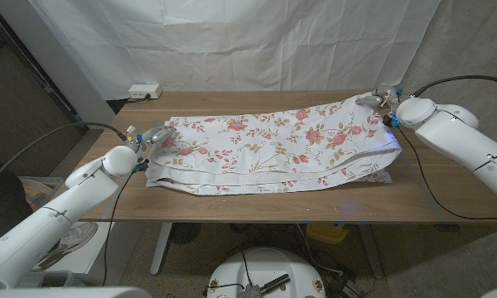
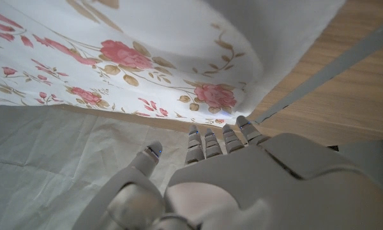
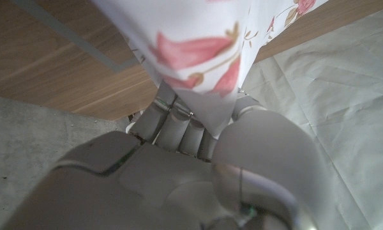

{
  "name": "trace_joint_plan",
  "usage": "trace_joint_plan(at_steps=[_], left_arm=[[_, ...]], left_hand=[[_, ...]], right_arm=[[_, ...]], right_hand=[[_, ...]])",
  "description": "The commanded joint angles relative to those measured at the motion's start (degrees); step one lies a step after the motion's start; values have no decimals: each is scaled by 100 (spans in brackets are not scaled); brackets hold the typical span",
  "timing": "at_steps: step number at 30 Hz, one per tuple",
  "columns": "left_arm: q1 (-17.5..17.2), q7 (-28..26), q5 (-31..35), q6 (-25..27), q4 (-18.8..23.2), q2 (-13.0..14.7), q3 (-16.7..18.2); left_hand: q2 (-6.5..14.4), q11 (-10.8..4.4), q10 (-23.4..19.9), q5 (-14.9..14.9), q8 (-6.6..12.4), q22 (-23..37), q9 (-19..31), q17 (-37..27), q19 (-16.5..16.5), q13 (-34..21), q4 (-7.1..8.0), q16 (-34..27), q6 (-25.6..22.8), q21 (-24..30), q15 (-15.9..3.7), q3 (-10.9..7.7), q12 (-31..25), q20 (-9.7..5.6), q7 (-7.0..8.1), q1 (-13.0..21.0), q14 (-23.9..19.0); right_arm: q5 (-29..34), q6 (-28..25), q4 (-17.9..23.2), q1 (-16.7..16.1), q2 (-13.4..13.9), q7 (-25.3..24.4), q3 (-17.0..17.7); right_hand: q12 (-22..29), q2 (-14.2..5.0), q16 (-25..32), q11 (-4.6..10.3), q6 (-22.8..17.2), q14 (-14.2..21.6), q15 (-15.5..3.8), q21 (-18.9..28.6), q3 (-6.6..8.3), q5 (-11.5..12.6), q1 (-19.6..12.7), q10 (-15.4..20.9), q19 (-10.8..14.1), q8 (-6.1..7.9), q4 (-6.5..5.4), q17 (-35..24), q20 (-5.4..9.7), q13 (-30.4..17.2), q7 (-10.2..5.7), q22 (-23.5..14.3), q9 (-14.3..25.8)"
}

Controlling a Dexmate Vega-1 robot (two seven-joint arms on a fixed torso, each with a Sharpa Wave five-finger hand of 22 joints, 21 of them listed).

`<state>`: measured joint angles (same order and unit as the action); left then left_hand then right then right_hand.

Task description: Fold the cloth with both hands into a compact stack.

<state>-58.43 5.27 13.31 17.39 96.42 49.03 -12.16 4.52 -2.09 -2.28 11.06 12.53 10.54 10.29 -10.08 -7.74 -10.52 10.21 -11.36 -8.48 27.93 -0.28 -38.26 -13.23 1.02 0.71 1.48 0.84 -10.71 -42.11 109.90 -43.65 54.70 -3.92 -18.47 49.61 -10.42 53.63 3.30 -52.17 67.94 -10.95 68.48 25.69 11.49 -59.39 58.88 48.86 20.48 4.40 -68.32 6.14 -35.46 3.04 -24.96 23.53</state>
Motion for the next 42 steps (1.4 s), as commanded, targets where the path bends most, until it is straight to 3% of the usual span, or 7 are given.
trace_joint_plan(at_steps=[1,8,16,32,42], left_arm=[[676,1077,1183,648,-131,158,-793],[946,1535,1606,728,-250,56,-1085],[939,1618,1653,538,-351,-78,-1000],[861,1663,1742,396,-320,-183,-830],[750,1645,1726,348,-241,-193,-703]], left_hand=[[432,-25,-266,0,40,26,13,-30,211,-32,22,-102,-240,63,27,32,-86,39,-51,-78,-304],[443,-30,-520,3,63,28,17,-30,386,-34,37,-146,-503,109,20,70,-136,36,-108,-104,-572],[444,-26,-515,3,46,28,18,-32,406,-34,42,-131,-506,112,20,82,-121,31,-92,-112,-567],[473,-15,-455,7,-31,30,21,-34,423,-36,49,-73,-435,105,11,100,-62,27,-71,-119,-513],[483,-12,-406,9,-82,30,22,-37,395,-37,53,-44,-357,88,11,111,-26,6,-75,-122,-476]], right_arm=[[138,-157,189,16,26,5,-65],[257,-162,263,150,22,64,-186],[313,154,274,313,-70,190,-292],[-327,903,81,507,-908,306,-180],[-467,1448,291,293,-1136,54,3]], right_hand=[[9,6,-10,29,-67,-155,-142,75,23,13,-89,52,-20,-24,-42,-26,389,13,4,15,18],[18,9,-49,33,-73,-159,-143,152,17,12,-103,58,-38,-33,-57,-19,391,11,7,42,26],[27,11,-76,44,-83,-150,-143,239,16,12,-124,39,-51,-45,-67,-28,399,-7,7,75,30],[27,16,-109,15,-118,-42,-153,426,31,6,-219,107,43,-66,-32,-11,417,50,75,153,28],[26,24,-131,13,-120,-34,-147,503,34,0,-253,91,19,-82,-25,-28,432,48,81,201,35]])
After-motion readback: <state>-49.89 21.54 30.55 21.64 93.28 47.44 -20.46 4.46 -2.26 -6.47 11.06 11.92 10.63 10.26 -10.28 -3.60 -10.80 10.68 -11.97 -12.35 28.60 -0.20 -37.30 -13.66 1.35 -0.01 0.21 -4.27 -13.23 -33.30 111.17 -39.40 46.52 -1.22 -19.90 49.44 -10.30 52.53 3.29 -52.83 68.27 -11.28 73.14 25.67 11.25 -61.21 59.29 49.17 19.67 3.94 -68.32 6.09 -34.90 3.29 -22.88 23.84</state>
